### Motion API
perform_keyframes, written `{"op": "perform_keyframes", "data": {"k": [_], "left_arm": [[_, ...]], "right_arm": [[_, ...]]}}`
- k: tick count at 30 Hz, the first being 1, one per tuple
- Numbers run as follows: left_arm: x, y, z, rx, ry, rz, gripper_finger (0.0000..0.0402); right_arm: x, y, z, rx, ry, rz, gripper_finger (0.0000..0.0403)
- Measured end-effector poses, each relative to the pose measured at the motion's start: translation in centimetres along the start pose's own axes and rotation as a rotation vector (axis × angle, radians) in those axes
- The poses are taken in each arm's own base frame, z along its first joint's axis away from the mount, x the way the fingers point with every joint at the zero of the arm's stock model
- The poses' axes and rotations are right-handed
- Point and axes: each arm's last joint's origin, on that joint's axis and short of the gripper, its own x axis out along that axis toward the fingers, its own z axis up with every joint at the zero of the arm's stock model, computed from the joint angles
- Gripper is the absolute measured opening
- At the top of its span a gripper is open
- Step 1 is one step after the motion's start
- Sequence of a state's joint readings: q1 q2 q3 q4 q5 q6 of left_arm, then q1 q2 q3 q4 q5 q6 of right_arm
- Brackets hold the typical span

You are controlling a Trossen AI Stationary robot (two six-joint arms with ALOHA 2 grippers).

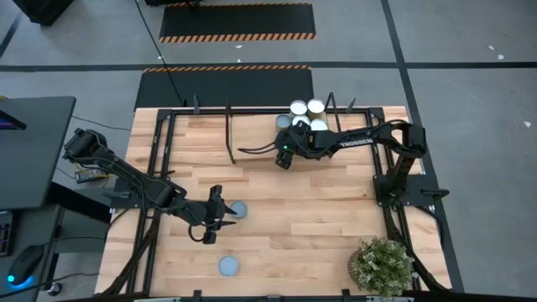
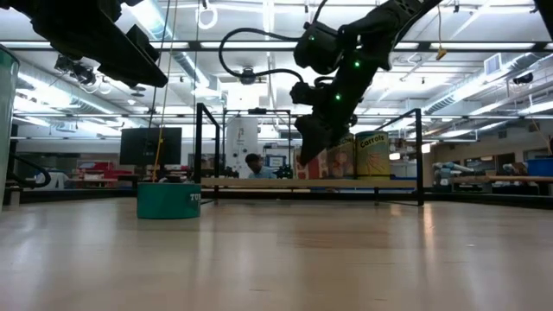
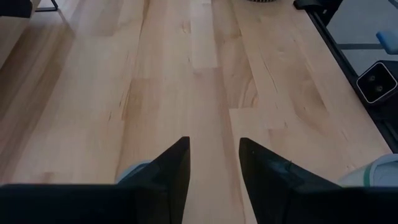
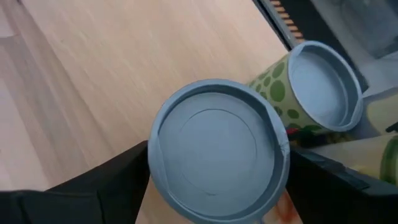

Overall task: Pick and place cans onto a shelf
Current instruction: Put the canned diced tomatoes on the shelf

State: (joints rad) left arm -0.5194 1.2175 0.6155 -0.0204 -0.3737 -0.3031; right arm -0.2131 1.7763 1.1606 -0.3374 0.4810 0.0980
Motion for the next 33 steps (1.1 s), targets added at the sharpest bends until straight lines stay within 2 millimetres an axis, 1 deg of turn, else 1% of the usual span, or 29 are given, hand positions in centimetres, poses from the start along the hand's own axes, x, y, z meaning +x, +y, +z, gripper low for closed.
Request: {"op": "perform_keyframes", "data": {"k": [11, 17, 21, 24, 33], "left_arm": [[0.0, 0.0, 0.0, -0.001, 0.0, 0.0, 0.0144], [0.0, 0.0, 0.0, 0.0, -0.001, -0.002, 0.0144], [0.0, -0.1, 0.0, 0.0, -0.001, -0.003, 0.0144], [0.0, 0.0, 0.0, 0.0, -0.001, -0.002, 0.0144], [0.0, 0.0, 0.0, -0.001, -0.001, -0.002, 0.0144]], "right_arm": [[-0.7, 0.9, 0.1, -0.177, -0.03, -0.12, 0.0343], [-0.7, 0.9, 0.0, -0.182, -0.028, -0.121, 0.0343], [-0.7, 1.1, 0.0, -0.175, -0.02, -0.051, 0.0343], [-0.7, 1.1, 0.0, -0.174, -0.02, -0.028, 0.035], [-0.7, 0.9, 0.0, -0.174, -0.017, -0.038, 0.039]]}}
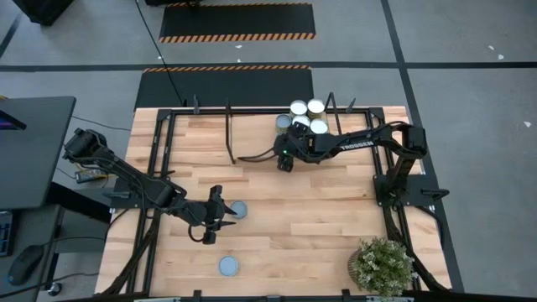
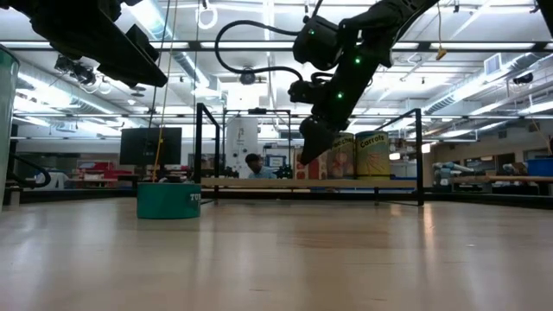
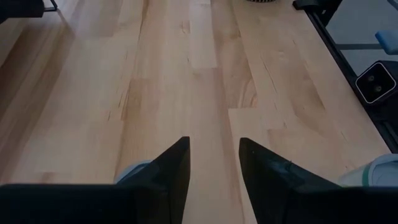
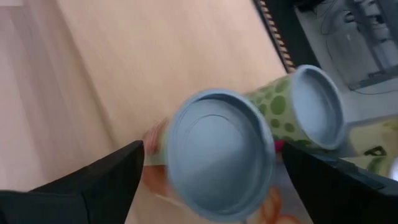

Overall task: Pick and place cans onto a shelf
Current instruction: Put the canned diced tomatoes on the shelf

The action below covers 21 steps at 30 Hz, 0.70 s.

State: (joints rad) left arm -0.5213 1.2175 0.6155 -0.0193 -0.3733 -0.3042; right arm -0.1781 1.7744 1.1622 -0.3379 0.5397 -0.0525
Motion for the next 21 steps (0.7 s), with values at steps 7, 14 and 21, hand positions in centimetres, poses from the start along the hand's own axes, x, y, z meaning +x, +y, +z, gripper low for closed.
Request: {"op": "perform_keyframes", "data": {"k": [7, 14, 21], "left_arm": [[0.0, 0.0, 0.0, 0.0, 0.0, 0.0, 0.0144], [0.0, 0.0, 0.0, -0.013, 0.001, 0.0, 0.0144], [0.0, 0.0, -0.1, -0.02, 0.015, -0.005, 0.0144]], "right_arm": [[-0.6, 0.2, 0.4, -0.061, -0.001, -0.076, 0.0391], [-2.1, 1.3, 1.6, -0.202, -0.04, -0.088, 0.039], [-2.7, 2.6, 0.9, -0.361, 0.01, -0.117, 0.0388]]}}
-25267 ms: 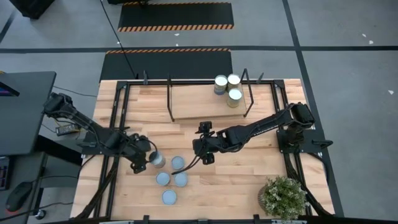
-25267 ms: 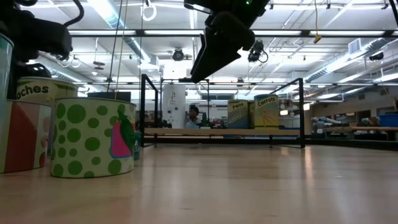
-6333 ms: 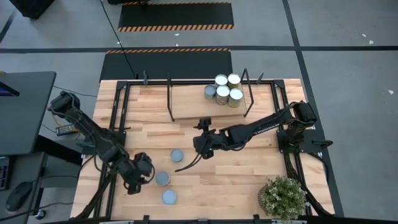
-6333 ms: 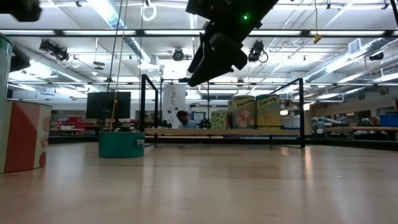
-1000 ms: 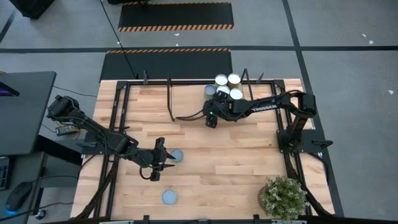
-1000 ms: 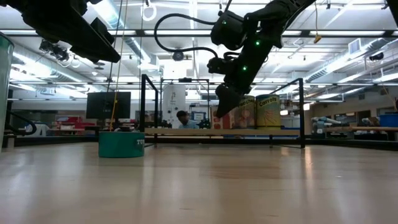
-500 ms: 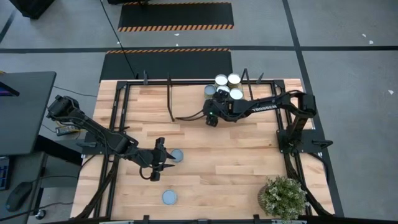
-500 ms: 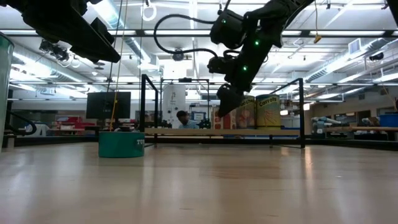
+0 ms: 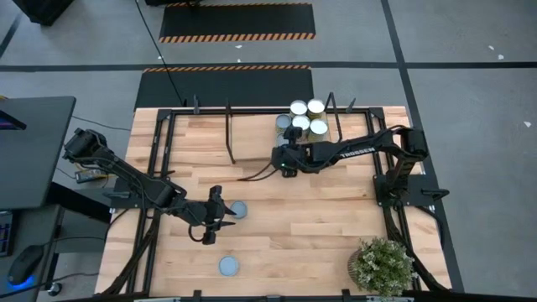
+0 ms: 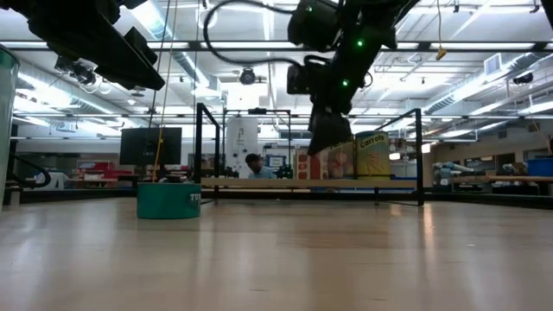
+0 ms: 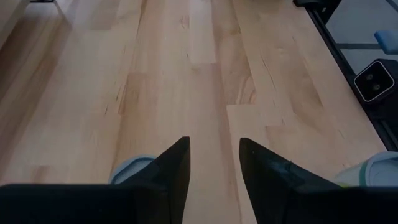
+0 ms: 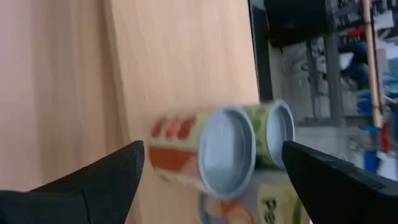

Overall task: Pick and place cans onto a shelf
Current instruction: Put the canned diced tomatoes on the shelf

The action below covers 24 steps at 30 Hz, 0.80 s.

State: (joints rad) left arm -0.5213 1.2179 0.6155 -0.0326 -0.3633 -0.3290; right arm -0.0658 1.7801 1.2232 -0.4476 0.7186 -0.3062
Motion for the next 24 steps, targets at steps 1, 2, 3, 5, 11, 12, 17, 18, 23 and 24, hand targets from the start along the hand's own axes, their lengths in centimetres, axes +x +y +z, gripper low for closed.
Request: {"op": "perform_keyframes", "data": {"k": [1, 2, 3, 5, 11, 12, 17, 18, 23, 24], "left_arm": [[0.0, 0.0, 0.0, 0.0, 0.0, 0.0, 0.0144], [0.0, 0.0, 0.0, 0.0, 0.0, 0.0, 0.0144], [0.0, 0.0, 0.0, 0.0, 0.0, 0.0, 0.0144], [0.0, 0.0, 0.0, 0.0, 0.0, 0.0, 0.0144], [0.0, 0.0, 0.0, 0.001, -0.005, 0.015, 0.0144], [0.0, 0.0, 0.0, 0.002, -0.006, 0.016, 0.0144], [0.0, 0.0, 0.0, 0.002, -0.005, 0.016, 0.0144], [0.0, 0.0, 0.0, 0.002, -0.005, 0.016, 0.0144], [0.0, 0.1, 0.0, 0.002, -0.005, 0.017, 0.0144], [0.0, 0.1, 0.0, 0.003, -0.004, 0.017, 0.0144]], "right_arm": [[0.1, 0.0, -0.2, -0.012, 0.019, -0.008, 0.0388], [0.2, 0.0, -0.4, -0.02, 0.035, -0.014, 0.0388], [0.3, 0.0, -0.5, -0.015, 0.038, -0.016, 0.0388], [0.7, 0.0, -0.9, -0.011, 0.045, -0.019, 0.0388], [2.2, -1.2, -1.7, 0.022, 0.074, -0.042, 0.0387], [2.4, -1.5, -1.7, 0.032, 0.079, -0.053, 0.0387], [3.3, -2.7, -1.9, 0.09, 0.079, -0.088, 0.0387], [3.4, -2.8, -1.9, 0.098, 0.077, -0.091, 0.0387], [3.0, -2.4, -1.7, 0.084, 0.067, -0.087, 0.0387], [2.8, -2.2, -1.6, 0.078, 0.061, -0.087, 0.0387]]}}
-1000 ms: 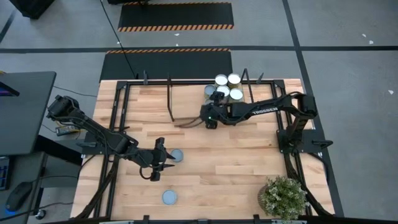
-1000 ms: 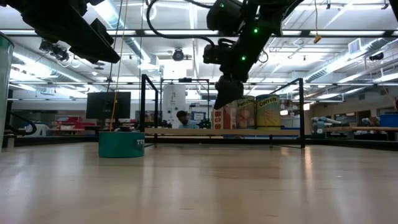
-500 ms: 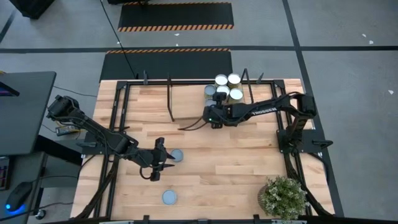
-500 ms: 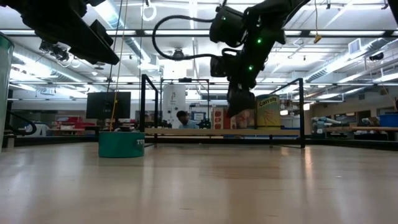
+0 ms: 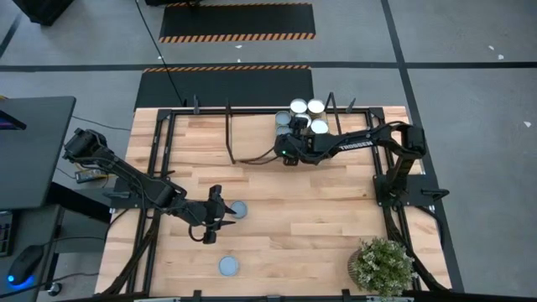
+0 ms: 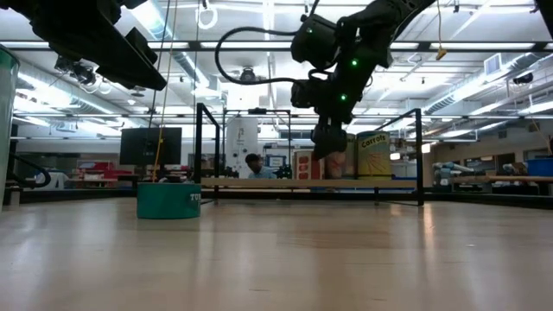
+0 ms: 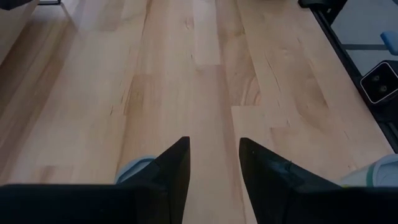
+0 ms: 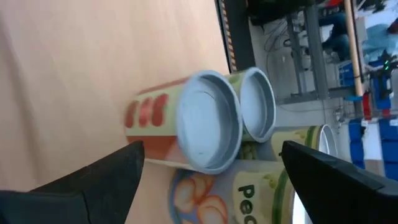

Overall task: Pick and place cans onto a shelf
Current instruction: Put the canned diced tomatoes on the shelf, then adjust the canned goods on the shelf

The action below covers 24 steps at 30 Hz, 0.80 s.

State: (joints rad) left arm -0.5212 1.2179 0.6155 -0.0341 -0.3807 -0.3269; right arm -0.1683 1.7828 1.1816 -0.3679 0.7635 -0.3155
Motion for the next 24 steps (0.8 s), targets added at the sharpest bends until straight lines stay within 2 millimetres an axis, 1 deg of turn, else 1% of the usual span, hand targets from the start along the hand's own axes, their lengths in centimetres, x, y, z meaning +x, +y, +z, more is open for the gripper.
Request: {"op": "perform_keyframes", "data": {"k": [4, 7, 11, 14, 18, 24], "left_arm": [[0.0, 0.0, 0.0, 0.0, 0.0, 0.0, 0.0144], [0.0, 0.0, 0.0, -0.001, 0.0, 0.0, 0.0144], [0.0, 0.0, -0.1, -0.011, 0.011, 0.004, 0.0144], [0.0, 0.1, -0.3, -0.017, 0.029, 0.01, 0.0144], [0.0, 0.1, -0.3, -0.014, 0.034, 0.012, 0.0144], [0.0, 0.1, -0.3, -0.014, 0.033, 0.012, 0.0144]], "right_arm": [[-1.2, 0.9, 0.4, -0.039, -0.011, -0.056, 0.0387], [-2.6, 1.5, 0.9, -0.089, -0.015, -0.106, 0.0387], [-4.4, 1.9, 1.2, -0.121, 0.01, -0.104, 0.0387], [-5.3, 2.2, 0.6, -0.168, 0.071, -0.131, 0.0387], [-5.9, 2.4, -1.2, -0.259, 0.189, -0.135, 0.0387], [-6.2, 1.7, -3.3, -0.264, 0.334, -0.153, 0.0387]]}}
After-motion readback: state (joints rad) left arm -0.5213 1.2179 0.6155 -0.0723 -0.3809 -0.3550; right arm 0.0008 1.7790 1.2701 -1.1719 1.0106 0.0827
